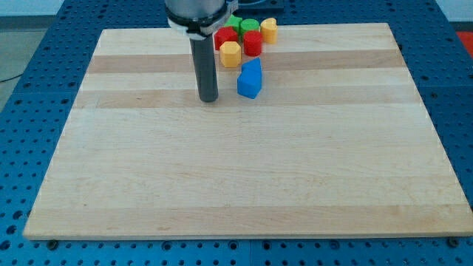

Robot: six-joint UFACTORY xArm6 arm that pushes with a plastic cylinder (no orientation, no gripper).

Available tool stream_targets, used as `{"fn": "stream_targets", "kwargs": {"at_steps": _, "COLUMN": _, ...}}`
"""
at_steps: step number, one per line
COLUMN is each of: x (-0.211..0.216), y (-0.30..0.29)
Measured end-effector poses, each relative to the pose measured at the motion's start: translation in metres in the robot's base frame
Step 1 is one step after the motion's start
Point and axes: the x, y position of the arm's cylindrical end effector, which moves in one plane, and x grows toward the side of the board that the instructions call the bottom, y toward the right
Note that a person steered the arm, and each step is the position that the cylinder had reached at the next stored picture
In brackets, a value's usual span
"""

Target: Move the blue blocks to the bottom right of the red circle

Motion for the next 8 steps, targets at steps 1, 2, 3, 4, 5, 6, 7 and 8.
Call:
{"fn": "stream_targets", "kwargs": {"at_steps": 1, "x": 0.005, "y": 0.001}}
{"fn": "stream_targets", "kwargs": {"at_steps": 2, "x": 0.005, "y": 0.022}}
{"fn": "stream_targets", "kwargs": {"at_steps": 3, "x": 0.003, "y": 0.035}}
{"fn": "stream_targets", "kwargs": {"at_steps": 4, "x": -0.003, "y": 0.035}}
{"fn": "stream_targets", "kwargs": {"at_steps": 5, "x": -0.006, "y": 0.039}}
{"fn": "stream_targets", "kwargs": {"at_steps": 6, "x": -0.009, "y": 0.043}}
{"fn": "stream_targets", "kwargs": {"at_steps": 7, "x": -0.02, "y": 0.047}}
{"fn": "stream_targets", "kwargs": {"at_steps": 8, "x": -0.032, "y": 0.053}}
